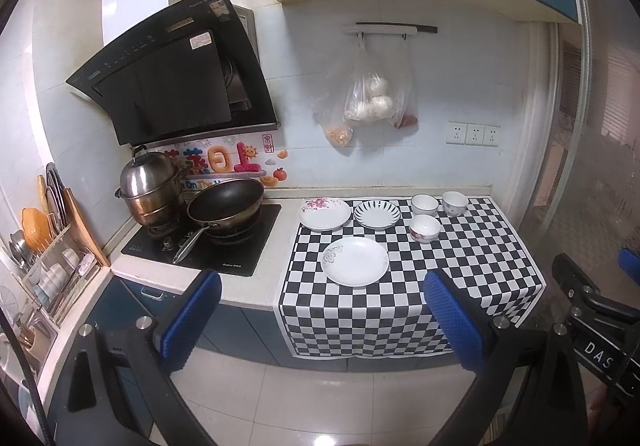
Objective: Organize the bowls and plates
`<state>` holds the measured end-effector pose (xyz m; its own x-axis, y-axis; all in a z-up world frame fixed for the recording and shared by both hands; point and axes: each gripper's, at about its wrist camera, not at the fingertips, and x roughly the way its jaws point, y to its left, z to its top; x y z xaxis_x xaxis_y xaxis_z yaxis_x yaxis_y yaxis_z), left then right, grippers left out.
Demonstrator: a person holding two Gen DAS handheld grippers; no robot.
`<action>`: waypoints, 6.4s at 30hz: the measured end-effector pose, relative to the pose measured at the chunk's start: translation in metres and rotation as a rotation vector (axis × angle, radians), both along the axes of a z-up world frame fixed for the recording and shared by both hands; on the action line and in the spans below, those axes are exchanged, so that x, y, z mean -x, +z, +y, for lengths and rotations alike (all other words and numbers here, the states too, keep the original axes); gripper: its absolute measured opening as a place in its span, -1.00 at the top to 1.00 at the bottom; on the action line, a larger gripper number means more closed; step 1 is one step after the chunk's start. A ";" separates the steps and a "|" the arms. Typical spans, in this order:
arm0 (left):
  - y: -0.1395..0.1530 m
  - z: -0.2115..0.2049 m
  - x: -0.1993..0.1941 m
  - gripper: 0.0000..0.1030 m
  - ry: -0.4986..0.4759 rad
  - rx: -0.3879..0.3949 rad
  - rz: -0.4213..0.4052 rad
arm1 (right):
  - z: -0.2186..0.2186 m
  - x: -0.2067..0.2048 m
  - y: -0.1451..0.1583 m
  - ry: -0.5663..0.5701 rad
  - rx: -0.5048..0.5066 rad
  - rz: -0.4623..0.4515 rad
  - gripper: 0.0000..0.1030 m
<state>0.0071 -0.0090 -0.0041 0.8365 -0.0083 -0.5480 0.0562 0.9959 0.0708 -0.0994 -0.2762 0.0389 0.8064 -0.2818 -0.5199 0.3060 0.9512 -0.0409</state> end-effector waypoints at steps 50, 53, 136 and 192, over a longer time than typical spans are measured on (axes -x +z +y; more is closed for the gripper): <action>0.007 0.007 0.004 -0.99 -0.008 0.007 -0.007 | 0.008 0.000 0.004 0.008 0.008 0.003 -1.00; 0.006 0.008 0.002 -0.99 -0.012 0.010 -0.002 | 0.008 -0.001 0.000 0.004 0.007 0.006 -1.00; -0.378 -0.079 -0.518 0.39 -0.105 0.100 0.990 | -0.122 -0.604 -0.463 0.313 -0.570 0.916 0.56; -0.393 0.109 -0.707 0.46 0.180 0.457 0.901 | 0.035 -0.960 -0.463 0.722 -0.336 1.036 0.33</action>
